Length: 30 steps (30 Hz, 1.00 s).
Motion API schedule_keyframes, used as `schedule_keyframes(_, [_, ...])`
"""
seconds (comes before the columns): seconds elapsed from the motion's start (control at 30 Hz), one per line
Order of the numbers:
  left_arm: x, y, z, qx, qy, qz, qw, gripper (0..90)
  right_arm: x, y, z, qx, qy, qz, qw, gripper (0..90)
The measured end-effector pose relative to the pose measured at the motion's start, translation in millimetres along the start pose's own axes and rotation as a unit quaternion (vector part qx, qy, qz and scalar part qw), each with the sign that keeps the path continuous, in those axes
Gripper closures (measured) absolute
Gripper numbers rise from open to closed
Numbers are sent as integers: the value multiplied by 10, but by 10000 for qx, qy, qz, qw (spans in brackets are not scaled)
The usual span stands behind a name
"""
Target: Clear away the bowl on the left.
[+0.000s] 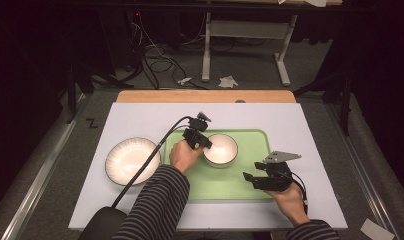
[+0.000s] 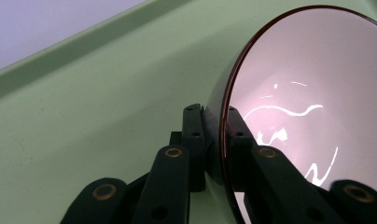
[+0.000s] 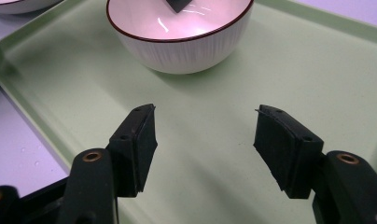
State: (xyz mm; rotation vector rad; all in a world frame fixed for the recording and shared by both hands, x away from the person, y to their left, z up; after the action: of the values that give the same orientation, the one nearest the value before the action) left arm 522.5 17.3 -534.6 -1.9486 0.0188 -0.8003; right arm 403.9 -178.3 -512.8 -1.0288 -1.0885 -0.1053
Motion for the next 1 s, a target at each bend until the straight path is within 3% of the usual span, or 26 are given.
schedule_keyframes(0.07, [0, 6, 1, 33, 79, -46, 10000, 818, 2, 5, 0, 15, -21, -7, 10000, 402])
schedule_keyframes(0.2, [-15, -33, 14, 72, 162, -56, 9998, 677, -4, 16, 4, 6, -26, 60, 10000, 402])
schedule_keyframes(0.37, [-33, -150, 15, -83, 46, -166, 9998, 550, -13, 32, -6, 25, -24, 83, 10000, 401])
schedule_keyframes(0.67, [-29, -396, 27, -75, 182, -415, 9989, 492, -5, 34, 2, 28, -65, 56, 10000, 401])
schedule_keyframes(1.0, [-46, -548, 43, -38, 312, -520, 9982, 477, -15, 45, 2, 29, -31, 134, 9999, 399])
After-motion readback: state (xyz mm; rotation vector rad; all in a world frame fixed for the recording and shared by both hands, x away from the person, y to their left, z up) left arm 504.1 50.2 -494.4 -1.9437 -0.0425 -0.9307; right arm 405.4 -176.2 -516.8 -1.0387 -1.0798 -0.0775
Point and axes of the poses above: each handheld gripper's, and its own axes: y roughly forward along the jaws, x roughly out of its top, z roughly to its left, the point moved 7 cm from there along y, roughly forward along the jaws, and after that the axes turned 4 degrees about -z, right-handed, at the moved point
